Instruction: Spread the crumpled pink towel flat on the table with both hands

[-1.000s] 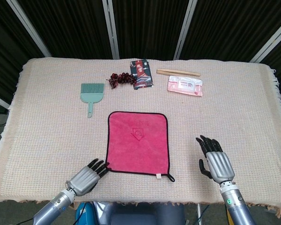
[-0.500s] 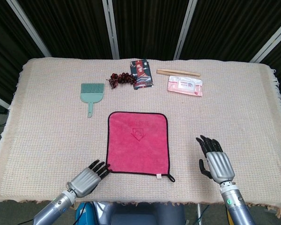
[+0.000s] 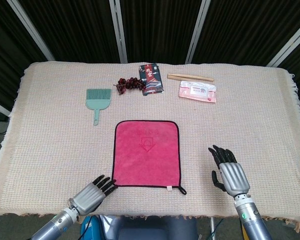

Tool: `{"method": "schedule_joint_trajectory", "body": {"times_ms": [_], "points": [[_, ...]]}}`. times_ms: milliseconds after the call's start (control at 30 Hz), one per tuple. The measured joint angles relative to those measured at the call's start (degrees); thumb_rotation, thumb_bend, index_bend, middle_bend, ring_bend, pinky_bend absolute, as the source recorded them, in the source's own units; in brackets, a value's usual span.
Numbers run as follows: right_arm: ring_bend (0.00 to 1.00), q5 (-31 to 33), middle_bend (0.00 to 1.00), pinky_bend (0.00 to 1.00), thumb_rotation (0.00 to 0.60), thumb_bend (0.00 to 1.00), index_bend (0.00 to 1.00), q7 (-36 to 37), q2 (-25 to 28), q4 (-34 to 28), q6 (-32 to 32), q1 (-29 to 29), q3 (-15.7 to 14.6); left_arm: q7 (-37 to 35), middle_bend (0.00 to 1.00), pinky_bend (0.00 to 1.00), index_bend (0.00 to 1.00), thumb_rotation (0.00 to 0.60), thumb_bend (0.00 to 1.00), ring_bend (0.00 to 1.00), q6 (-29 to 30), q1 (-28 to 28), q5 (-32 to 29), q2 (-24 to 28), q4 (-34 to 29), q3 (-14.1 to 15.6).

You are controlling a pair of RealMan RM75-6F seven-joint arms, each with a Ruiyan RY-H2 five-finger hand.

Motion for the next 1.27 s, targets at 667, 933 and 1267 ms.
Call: {"method": "schedule_joint_trajectory", "body": {"times_ms": [667, 933, 1267], "points": [[0.00, -1.6, 0.00, 0.00, 0.600, 0.51, 0.00, -0.9, -1.5, 4.2, 1.6, -0.6, -0.2, -14.1, 0.00, 0.00, 0.03, 0.600, 0.20, 0.00, 18.9, 7.6, 10.0, 5.7, -2.1, -3.1], [0.00, -8.4, 0.00, 0.00, 0.600, 0.38, 0.00, 1.4, -1.3, 6.3, 8.6, -4.4, -2.0, -17.6, 0.00, 0.00, 0.01, 0.600, 0.12, 0.00, 33.9, 16.2, 9.7, 9.6, 0.3, -7.2], [0.00, -13.9, 0.00, 0.00, 0.600, 0.29, 0.00, 6.6, -0.9, 11.4, 15.9, -9.5, -3.1, -22.0, 0.00, 0.00, 0.00, 0.600, 0.02, 0.00, 41.6, 24.6, 8.5, 14.9, 7.0, -7.8]]}}
